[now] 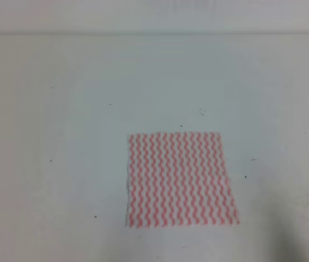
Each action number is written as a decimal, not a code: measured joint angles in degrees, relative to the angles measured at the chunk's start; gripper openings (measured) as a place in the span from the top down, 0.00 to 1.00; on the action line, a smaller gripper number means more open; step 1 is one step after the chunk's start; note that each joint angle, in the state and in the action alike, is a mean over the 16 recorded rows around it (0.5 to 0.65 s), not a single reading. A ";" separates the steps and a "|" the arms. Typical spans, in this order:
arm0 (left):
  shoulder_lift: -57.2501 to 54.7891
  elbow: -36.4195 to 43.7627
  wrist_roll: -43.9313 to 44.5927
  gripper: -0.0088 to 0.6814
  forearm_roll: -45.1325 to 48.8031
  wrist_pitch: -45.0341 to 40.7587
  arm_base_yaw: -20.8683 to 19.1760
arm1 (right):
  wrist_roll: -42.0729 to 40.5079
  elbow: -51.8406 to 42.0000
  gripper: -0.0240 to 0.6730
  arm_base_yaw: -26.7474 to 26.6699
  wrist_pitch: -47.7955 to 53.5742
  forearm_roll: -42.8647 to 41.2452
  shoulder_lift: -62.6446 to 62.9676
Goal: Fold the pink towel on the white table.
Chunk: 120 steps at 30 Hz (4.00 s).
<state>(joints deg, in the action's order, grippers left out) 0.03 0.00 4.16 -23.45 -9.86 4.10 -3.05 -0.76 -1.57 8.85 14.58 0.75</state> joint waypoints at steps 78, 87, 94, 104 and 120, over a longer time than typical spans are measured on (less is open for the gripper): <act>-66.89 -32.22 70.32 0.99 -60.16 -10.66 13.30 | -9.55 31.52 0.99 -6.76 31.94 36.05 -47.18; -62.85 -31.94 70.31 0.99 -60.36 -11.42 14.40 | -9.95 34.90 0.99 -19.06 25.10 36.32 -58.80; -56.80 -29.73 69.31 0.99 -60.20 -10.28 14.41 | -6.53 38.38 0.98 -24.49 22.27 31.15 -69.38; -51.29 -26.12 68.42 0.99 -60.02 -7.14 14.41 | -1.14 41.29 0.76 -24.40 23.19 25.08 -79.80; -51.83 -25.54 68.55 0.99 -60.02 -6.37 14.40 | 0.49 41.46 0.54 -24.36 20.67 24.69 -86.20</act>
<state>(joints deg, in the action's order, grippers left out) -51.80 -25.54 72.71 -83.47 -16.22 18.50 -2.56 40.70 -25.93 29.52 39.27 -85.45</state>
